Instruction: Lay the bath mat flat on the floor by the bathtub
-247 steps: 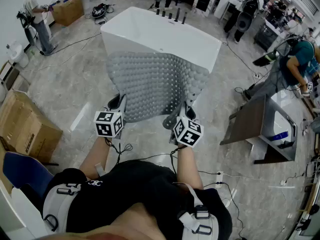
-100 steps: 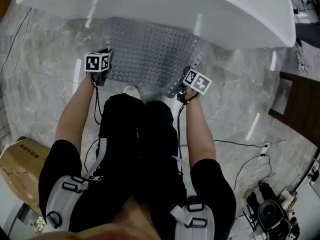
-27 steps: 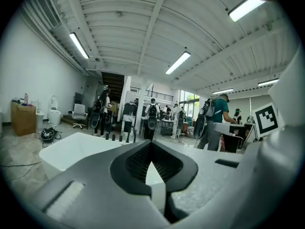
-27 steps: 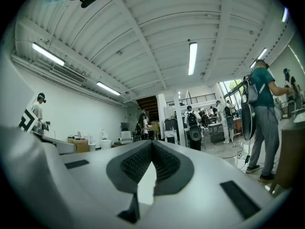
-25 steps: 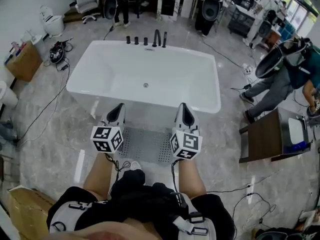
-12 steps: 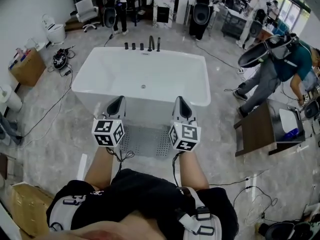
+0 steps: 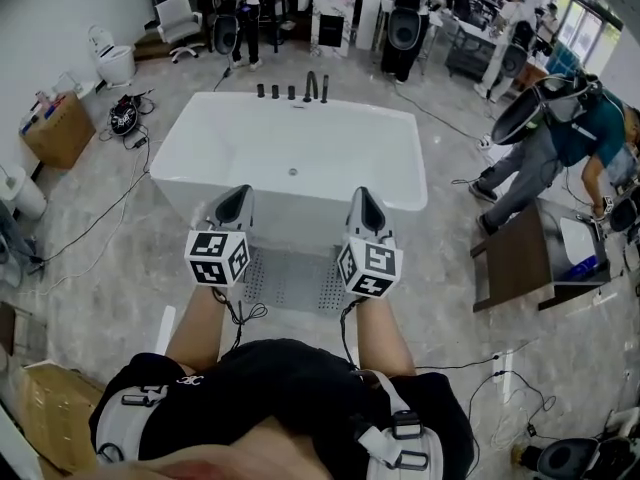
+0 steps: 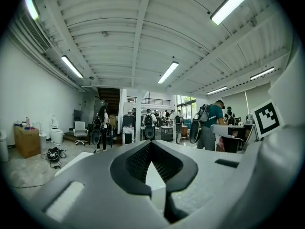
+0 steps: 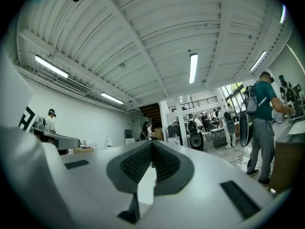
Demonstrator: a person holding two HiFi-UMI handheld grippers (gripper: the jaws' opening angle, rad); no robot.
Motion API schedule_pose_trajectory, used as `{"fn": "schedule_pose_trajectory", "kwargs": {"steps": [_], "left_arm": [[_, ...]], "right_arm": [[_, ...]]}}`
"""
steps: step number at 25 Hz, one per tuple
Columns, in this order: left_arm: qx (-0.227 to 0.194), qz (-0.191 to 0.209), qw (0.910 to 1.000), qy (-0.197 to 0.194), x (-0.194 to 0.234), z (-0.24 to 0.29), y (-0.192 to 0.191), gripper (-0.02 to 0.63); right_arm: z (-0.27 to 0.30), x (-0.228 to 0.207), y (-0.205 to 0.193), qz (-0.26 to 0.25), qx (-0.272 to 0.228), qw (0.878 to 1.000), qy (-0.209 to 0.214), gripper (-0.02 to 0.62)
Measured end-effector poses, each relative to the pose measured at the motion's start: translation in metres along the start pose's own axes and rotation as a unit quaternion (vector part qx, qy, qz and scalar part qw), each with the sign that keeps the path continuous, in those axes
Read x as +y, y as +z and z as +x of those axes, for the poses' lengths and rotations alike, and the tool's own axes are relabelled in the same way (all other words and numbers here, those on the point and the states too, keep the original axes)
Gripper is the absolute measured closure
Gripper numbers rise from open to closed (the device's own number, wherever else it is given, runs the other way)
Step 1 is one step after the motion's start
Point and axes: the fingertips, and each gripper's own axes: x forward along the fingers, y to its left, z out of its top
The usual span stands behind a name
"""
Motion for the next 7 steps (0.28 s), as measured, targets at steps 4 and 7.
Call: {"fn": "schedule_pose_trajectory", "kwargs": {"steps": [4, 7], "left_arm": [[-0.002, -0.001, 1.0, 0.0, 0.01, -0.001, -0.001, 0.601], [-0.001, -0.002, 1.0, -0.002, 0.015, 0.0, -0.004, 0.601]], "right_arm": [[0.004, 0.011, 0.0, -0.009, -0.003, 1.0, 0.004, 0.591], [0.006, 0.014, -0.002, -0.013, -0.001, 1.0, 0.002, 0.591]]}}
